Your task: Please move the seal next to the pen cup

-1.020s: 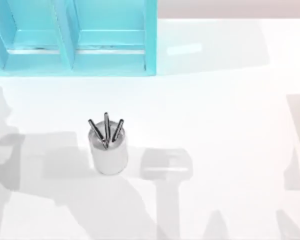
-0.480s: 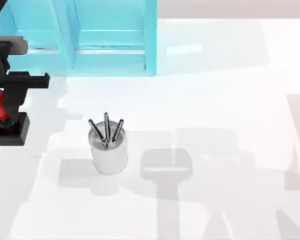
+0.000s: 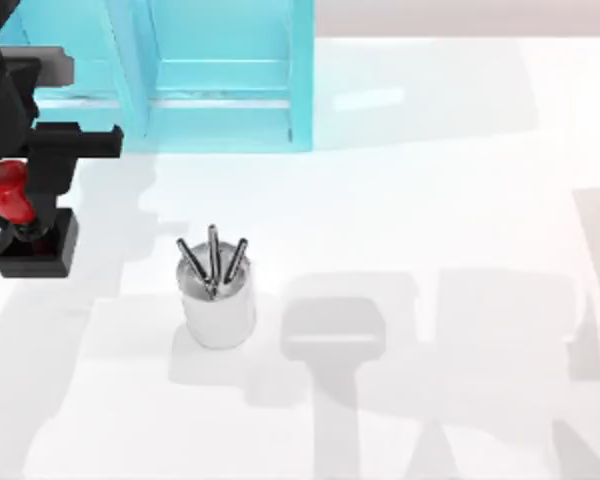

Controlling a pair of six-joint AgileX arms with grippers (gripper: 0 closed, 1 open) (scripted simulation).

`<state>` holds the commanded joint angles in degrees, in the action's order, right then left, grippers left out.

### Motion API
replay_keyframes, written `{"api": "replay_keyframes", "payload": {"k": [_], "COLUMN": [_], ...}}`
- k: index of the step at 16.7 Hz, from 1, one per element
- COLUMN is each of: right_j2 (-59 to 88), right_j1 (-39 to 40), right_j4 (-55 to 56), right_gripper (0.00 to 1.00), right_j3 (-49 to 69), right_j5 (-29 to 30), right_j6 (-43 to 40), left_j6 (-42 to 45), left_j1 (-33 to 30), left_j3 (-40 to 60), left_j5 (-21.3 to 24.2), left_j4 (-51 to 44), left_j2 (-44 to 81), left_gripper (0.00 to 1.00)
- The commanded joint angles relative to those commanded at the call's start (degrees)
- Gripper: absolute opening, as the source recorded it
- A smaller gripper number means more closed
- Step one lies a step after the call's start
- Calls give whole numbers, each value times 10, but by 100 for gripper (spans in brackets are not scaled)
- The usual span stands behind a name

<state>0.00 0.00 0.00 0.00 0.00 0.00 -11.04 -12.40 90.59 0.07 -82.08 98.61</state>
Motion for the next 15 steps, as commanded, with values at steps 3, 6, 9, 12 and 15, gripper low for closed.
{"api": "replay_keyframes", "payload": {"k": [3, 6, 9, 12, 15], "right_j2": [0, 0, 0, 0, 0], "right_j1": [0, 0, 0, 0, 0], "right_j4": [0, 0, 0, 0, 0], "right_gripper": [100, 100, 100, 100, 100], "right_j3": [0, 0, 0, 0, 0], "right_j5": [0, 0, 0, 0, 0], "right_j6": [0, 0, 0, 0, 0], "left_j6": [-21, -52, -59, -58, -58], "left_j1": [-24, -53, -60, -58, -59], "left_j3": [25, 54, 60, 57, 40], "left_j5": [0, 0, 0, 1, 1], "left_j4": [17, 41, 47, 48, 65], "left_j2": [41, 97, 106, 105, 106], "left_gripper": [0, 0, 0, 0, 0]}}
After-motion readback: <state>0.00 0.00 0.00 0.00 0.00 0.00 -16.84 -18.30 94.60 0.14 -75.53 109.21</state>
